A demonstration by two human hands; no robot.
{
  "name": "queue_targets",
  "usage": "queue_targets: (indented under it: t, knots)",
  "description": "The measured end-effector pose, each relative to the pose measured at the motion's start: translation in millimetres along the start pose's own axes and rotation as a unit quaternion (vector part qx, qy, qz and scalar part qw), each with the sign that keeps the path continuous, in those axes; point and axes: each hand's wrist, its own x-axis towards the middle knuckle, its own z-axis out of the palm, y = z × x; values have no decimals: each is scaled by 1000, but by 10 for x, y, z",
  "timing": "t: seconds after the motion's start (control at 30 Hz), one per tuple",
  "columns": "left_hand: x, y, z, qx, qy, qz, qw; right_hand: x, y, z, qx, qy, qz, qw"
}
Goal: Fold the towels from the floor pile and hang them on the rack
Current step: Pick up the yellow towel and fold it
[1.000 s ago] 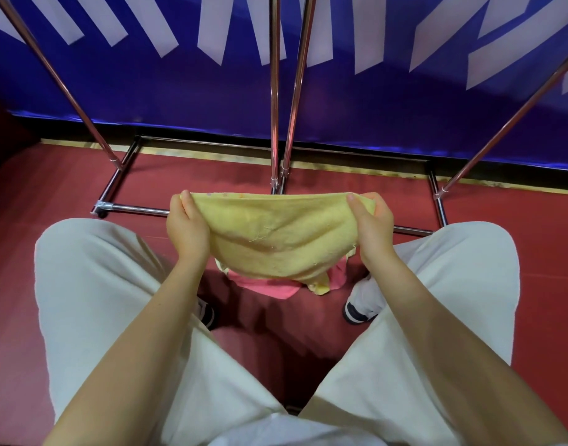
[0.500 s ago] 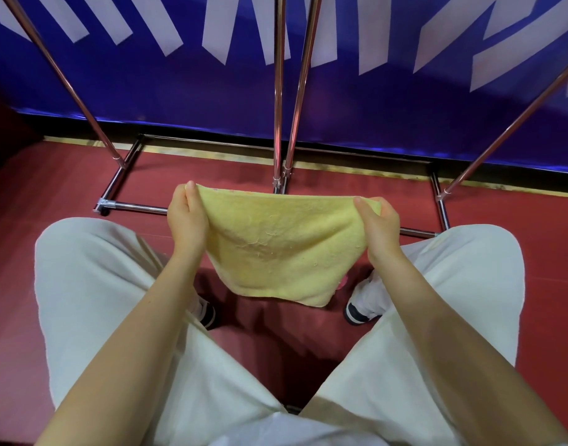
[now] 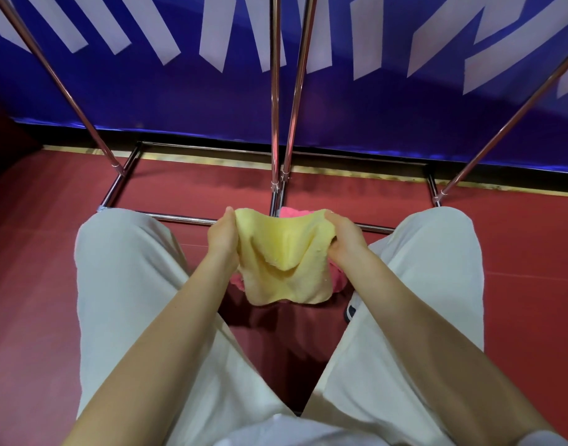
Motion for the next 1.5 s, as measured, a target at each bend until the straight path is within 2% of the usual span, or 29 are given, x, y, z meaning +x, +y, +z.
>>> queue_targets:
  t: [0.17, 0.3, 0.37, 0.47, 0.6, 0.67, 0.8, 1.0, 1.1, 1.27, 1.4, 1.5]
  knots:
    - [-147, -51, 152, 15, -33, 6, 999, -186, 149, 271, -138, -49, -117, 982]
    - [-266, -48, 280, -24, -56, 35, 998, -249, 260, 411, -300, -58, -247, 919]
    - [-292, -54, 303, -33, -47, 47, 997, -279, 291, 464, -315, -62, -285, 903]
    - [-295, -31, 304, -46, -38, 51, 997, -326, 287, 534, -292, -79, -297, 906]
    - [-261, 33, 255, -70, -32, 42, 996, -380, 263, 603, -250, -169, -290, 908]
    - [-241, 38, 234, -69, -33, 40, 996, -392, 261, 600, -293, -184, -314, 884]
    - [-266, 10, 259, -54, -64, 64, 994, -358, 240, 559, -407, -151, -412, 801]
    - [-267, 33, 265, -15, -68, 109, 992, -323, 193, 489, -430, -124, -472, 760]
    - [-310, 13, 288, 2, -87, 114, 990, -306, 169, 435, -419, -92, -491, 758]
    - [-365, -67, 308, -2, -130, 80, 988, -304, 158, 315, -416, -78, -507, 751]
    - [-448, -103, 335, 3, -146, 116, 983, -345, 167, 264, -353, -89, -460, 809]
    - [-495, -122, 332, 7, -160, 136, 978, -375, 166, 245, -325, -79, -440, 833]
